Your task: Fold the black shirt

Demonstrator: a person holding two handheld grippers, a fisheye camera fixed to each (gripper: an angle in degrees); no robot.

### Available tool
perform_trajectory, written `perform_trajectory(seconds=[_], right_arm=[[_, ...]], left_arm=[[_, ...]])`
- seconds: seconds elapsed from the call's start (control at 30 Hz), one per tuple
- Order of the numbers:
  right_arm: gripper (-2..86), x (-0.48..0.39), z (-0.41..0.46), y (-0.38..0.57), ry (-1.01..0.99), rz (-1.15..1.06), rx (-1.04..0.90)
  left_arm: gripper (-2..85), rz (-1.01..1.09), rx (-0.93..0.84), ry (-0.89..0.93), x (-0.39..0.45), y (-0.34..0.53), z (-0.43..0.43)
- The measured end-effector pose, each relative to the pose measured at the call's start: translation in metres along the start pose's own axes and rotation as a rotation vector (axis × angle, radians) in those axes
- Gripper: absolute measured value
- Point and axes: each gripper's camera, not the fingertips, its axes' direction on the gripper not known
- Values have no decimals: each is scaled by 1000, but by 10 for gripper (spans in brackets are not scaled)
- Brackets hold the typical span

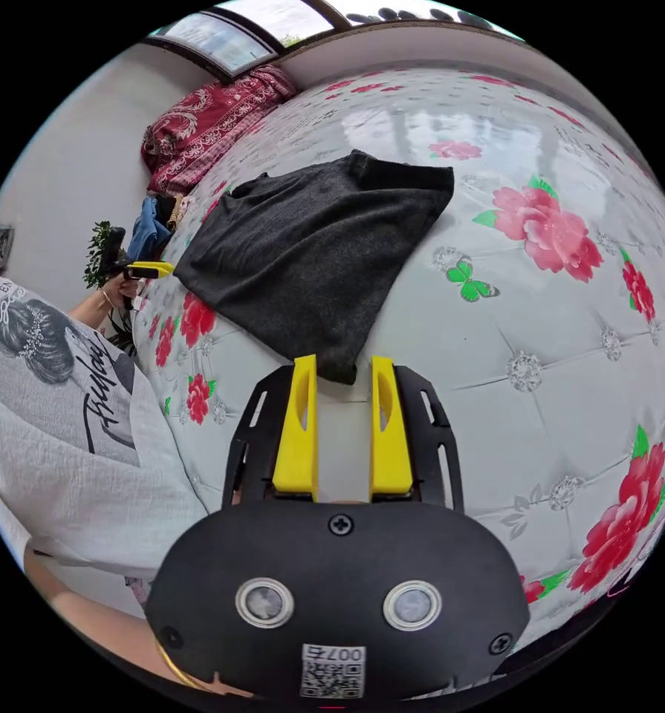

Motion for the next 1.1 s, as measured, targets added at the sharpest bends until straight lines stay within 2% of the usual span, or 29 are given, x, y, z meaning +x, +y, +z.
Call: perform_trajectory(seconds=[0.2,0.37,0.53,0.7,0.83,0.93,1.0,1.1], right_arm=[[32,15,9,-9,-59,25,14],[7,24,5,-25,-94,30,-73],[0,21,-14,-25,-74,20,-91],[0,1,-14,6,-75,-4,-207],[7,-20,-3,64,-74,15,-332],[23,-30,7,103,-153,59,-342],[41,-41,0,111,-72,69,-306],[67,-63,-29,99,45,1,-130]], left_arm=[[66,-40,-54,38,-26,-29,26],[8,-56,-123,90,-36,-53,30],[-7,-8,-257,15,-7,-64,30],[-9,-5,-332,-30,35,-42,30],[-8,-59,-392,16,71,18,54],[-5,-104,-354,47,99,58,64],[-4,-140,-282,34,116,70,52],[-4,-163,-153,-83,142,64,18]])
